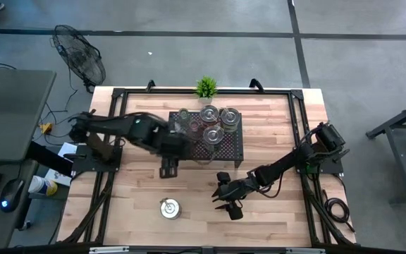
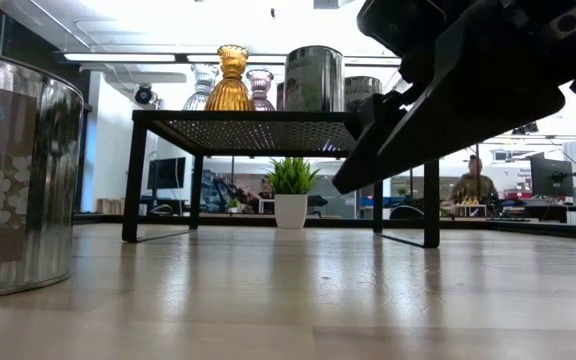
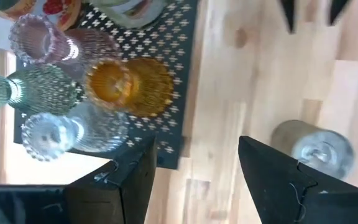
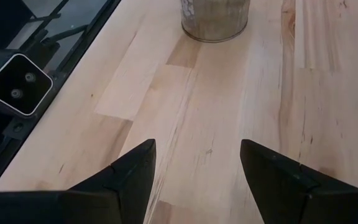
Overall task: Pick & Place candle stick holders
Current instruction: Put the brown scented candle on the shelf
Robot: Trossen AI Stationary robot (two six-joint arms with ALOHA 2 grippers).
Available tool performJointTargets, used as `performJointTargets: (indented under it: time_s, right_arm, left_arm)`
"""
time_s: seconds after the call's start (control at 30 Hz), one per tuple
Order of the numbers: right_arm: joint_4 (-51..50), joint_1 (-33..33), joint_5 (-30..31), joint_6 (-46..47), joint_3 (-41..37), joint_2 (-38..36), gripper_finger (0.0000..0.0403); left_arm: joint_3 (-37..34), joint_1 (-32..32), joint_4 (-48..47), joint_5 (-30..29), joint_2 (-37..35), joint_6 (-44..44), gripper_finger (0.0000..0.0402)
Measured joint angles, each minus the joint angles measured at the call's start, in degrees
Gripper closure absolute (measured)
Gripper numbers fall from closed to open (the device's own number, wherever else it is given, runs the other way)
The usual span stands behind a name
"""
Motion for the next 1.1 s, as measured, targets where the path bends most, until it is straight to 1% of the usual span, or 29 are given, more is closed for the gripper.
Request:
performJointTargets:
  time_s: [0.13,0.27,0.37,0.43,0.5,0.6,0.8,0.97,1.03,1.1]
  right_arm:
    - [0.0,0.0,-0.1,0.1,0.0,0.0,0.0176]
    - [-0.2,0.0,-0.8,1.2,0.0,0.0,0.0176]
    - [-2.8,0.3,-1.3,2.2,0.0,-0.7,0.0176]
    - [-5.7,0.8,-1.3,2.4,0.0,-2.0,0.0176]
    - [-7.8,1.5,-1.3,2.7,0.0,-3.7,0.0176]
    - [-11.3,3.1,-1.1,2.9,0.0,-6.4,0.0176]
    - [-20.1,7.1,2.9,5.2,0.0,-12.5,0.0176]
    - [-24.4,10.3,7.4,6.6,0.0,-17.9,0.0176]
    - [-25.3,11.3,9.1,6.5,0.0,-19.9,0.0176]
    - [-25.3,12.1,11.3,6.0,0.0,-21.7,0.0176]
  left_arm:
    - [0.0,-5.1,0.0,-2.5,-2.6,-3.2,0.0179]
    - [0.0,-12.1,0.0,-8.2,-3.5,-8.1,0.0179]
    - [-0.1,-17.6,0.1,-12.8,-3.6,-10.4,0.0179]
    - [-1.5,-20.7,0.1,-14.8,-3.6,-12.1,0.0179]
    - [-4.3,-23.1,0.1,-15.6,-3.7,-14.6,0.0179]
    - [-10.3,-26.1,0.1,-15.2,-4.8,-20.4,0.0179]
    - [-24.5,-32.3,0.7,-13.6,-7.4,-37.6,0.0179]
    - [-32.4,-37.4,6.5,-13.5,-7.7,-51.7,0.0179]
    - [-35.0,-38.4,10.1,-13.8,-7.7,-57.9,0.0179]
    - [-37.4,-38.8,13.3,-15.5,-7.7,-64.1,0.0179]
